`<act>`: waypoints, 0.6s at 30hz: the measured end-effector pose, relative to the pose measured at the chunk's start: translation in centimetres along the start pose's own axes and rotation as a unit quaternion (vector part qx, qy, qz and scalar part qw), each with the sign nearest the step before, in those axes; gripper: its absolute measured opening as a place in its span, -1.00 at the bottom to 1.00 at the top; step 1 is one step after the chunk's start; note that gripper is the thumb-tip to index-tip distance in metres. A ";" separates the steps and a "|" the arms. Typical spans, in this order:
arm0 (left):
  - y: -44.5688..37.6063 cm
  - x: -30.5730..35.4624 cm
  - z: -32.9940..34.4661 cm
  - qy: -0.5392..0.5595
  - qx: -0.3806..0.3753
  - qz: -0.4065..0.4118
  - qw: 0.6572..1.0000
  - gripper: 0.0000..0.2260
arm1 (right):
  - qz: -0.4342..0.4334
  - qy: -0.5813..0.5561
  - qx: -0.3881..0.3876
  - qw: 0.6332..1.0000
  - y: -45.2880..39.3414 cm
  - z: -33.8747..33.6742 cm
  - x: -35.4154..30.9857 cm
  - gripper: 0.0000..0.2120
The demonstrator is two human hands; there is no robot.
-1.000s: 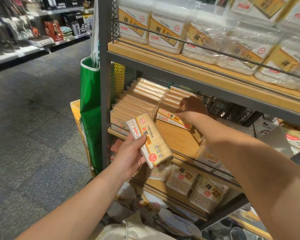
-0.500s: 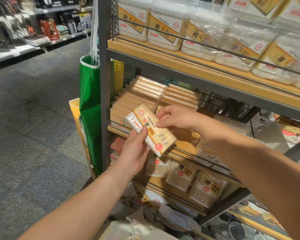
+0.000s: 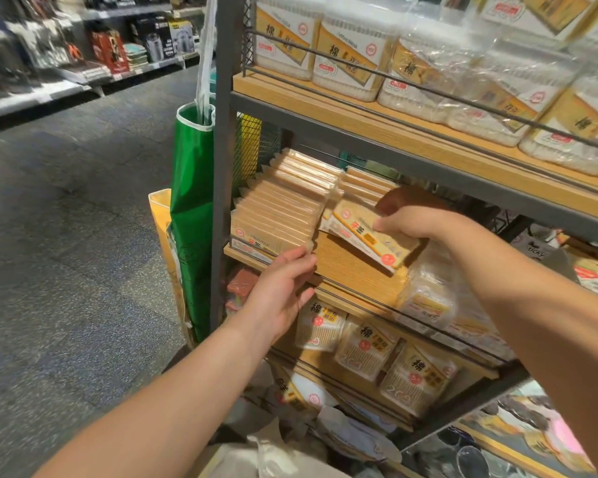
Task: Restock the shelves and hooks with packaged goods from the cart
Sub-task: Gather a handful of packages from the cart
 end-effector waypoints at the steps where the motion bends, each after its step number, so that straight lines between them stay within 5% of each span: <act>1: 0.0 -0.1 -0.1 0.000 0.003 -0.001 1.000 -0.73 | 0.009 0.022 0.017 1.000 -0.5 0.1 0.3 -0.60; 18: 0.1 -1.2 -2.5 -0.041 0.040 -0.046 0.997 -0.80 | -0.082 0.068 0.177 0.978 -1.7 1.3 -4.8 -0.64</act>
Point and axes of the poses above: each hand's wrist, its own y-axis away from the middle knuckle, its own z-axis out of the palm, x = y × z, the point moved 10 cm from there along -y, towards the middle knuckle, and after that the axes turned 8 degrees about z, right-handed, at the moved point
